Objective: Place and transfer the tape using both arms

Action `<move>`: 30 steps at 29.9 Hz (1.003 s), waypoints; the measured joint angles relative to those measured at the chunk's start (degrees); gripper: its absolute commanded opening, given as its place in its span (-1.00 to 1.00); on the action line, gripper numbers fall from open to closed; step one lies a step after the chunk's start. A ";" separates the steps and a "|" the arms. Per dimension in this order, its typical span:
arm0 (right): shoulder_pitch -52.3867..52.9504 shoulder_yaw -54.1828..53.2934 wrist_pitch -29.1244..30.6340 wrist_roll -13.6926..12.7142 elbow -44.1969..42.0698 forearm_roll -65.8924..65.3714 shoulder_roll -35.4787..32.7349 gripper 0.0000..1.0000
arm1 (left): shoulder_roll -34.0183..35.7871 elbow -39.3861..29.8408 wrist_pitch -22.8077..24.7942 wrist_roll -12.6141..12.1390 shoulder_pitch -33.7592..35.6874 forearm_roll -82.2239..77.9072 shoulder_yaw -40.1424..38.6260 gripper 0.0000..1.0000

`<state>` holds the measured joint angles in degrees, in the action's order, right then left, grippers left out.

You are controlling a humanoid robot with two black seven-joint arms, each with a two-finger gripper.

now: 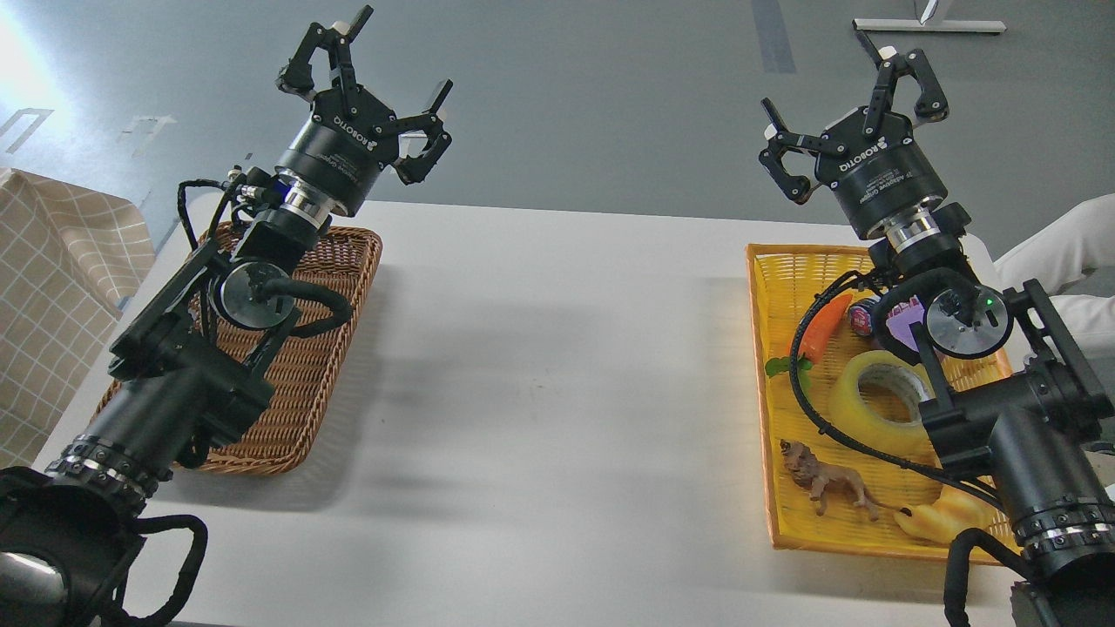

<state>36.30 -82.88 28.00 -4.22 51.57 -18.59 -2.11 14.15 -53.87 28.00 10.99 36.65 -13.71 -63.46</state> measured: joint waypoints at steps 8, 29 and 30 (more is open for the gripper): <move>0.00 0.00 0.00 0.00 0.04 0.00 0.00 1.00 | 0.07 0.00 0.00 0.00 0.01 0.00 0.10 0.95; -0.34 -0.02 0.00 0.00 0.12 0.03 0.06 1.00 | 0.35 -0.01 0.00 0.34 0.16 0.00 -0.01 0.95; -0.32 -0.05 0.00 0.00 0.13 0.03 0.03 1.00 | 0.35 -0.03 0.00 0.34 0.18 0.00 0.04 0.95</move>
<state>35.97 -82.93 28.00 -4.22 51.70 -18.56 -2.08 14.50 -53.90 28.00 11.33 36.83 -13.71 -63.42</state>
